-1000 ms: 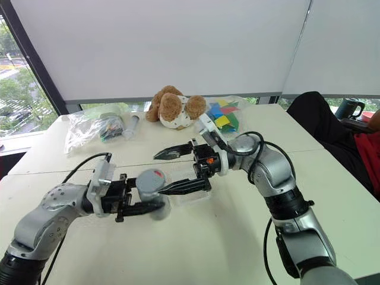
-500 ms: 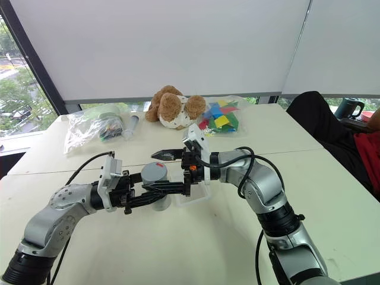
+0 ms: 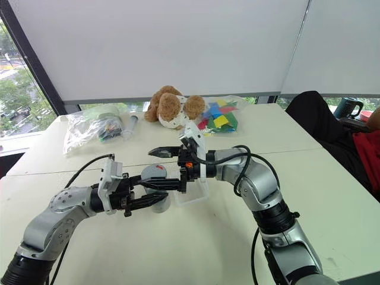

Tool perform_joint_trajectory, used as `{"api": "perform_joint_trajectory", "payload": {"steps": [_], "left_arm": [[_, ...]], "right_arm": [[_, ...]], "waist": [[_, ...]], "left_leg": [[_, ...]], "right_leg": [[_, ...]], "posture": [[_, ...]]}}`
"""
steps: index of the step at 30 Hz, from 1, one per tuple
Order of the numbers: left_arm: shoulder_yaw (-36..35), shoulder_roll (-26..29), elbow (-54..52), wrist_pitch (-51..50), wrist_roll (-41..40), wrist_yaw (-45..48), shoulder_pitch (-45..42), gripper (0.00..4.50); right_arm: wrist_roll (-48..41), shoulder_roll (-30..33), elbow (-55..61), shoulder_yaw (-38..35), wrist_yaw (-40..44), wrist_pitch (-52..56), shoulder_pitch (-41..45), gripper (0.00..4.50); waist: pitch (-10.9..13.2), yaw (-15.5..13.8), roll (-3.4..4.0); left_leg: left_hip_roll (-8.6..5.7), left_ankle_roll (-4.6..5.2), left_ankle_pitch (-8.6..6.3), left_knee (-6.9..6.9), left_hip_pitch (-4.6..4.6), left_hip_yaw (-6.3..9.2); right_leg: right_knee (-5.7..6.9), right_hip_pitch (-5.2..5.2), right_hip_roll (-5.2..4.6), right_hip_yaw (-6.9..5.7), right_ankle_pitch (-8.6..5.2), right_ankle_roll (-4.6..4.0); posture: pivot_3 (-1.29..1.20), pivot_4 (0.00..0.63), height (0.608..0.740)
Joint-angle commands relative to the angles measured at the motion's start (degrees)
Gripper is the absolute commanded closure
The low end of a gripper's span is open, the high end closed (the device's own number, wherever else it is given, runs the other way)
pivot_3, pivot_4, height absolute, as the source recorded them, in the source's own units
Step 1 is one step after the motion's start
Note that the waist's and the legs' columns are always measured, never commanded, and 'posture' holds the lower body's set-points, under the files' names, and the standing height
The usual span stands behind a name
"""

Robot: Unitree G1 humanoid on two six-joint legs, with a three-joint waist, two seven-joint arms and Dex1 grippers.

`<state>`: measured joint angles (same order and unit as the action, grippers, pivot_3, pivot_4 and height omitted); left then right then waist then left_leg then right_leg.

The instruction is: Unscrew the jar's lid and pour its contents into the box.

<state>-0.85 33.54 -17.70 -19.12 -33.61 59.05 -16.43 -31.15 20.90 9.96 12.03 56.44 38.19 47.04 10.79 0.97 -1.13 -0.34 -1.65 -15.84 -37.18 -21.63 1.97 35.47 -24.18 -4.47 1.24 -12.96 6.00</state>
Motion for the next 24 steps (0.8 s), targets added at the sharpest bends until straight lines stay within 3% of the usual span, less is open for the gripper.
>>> {"api": "perform_joint_trajectory", "payload": {"steps": [1,8,24], "left_arm": [[-0.01,-0.2,-1.99,1.37,0.11,0.08,-0.32,2.4],[-0.17,-0.22,-2.26,1.66,0.13,0.15,-0.33,2.4],[-0.71,0.28,-2.81,1.98,-0.21,0.52,0.12,2.4]], "right_arm": [[0.69,-0.71,-0.6,-0.42,0.05,-1.89,2.01,0.05],[0.9,-0.75,-3.02,-1.0,0.57,-2.64,2.29,0.05],[0.93,7.89,-8.96,-4.5,6.47,-5.02,-1.15,0.05]], "waist": [[0.0,-0.02,0.0],[0.0,0.0,0.0],[0.0,-0.18,0.0]], "left_leg": [[0.0,0.0,0.0,0.0,0.0,0.0],[0.0,0.0,0.0,0.01,0.0,0.0],[0.0,0.0,0.0,0.0,0.0,-0.01]], "right_leg": [[0.0,0.0,0.0,0.0,0.0,0.0],[0.0,0.0,0.0,0.0,0.0,0.0],[0.0,0.0,0.0,0.0,0.0,0.0]], "posture": [[0.0,0.15,0.74],[0.0,0.15,0.74],[0.0,0.15,0.74]]}}
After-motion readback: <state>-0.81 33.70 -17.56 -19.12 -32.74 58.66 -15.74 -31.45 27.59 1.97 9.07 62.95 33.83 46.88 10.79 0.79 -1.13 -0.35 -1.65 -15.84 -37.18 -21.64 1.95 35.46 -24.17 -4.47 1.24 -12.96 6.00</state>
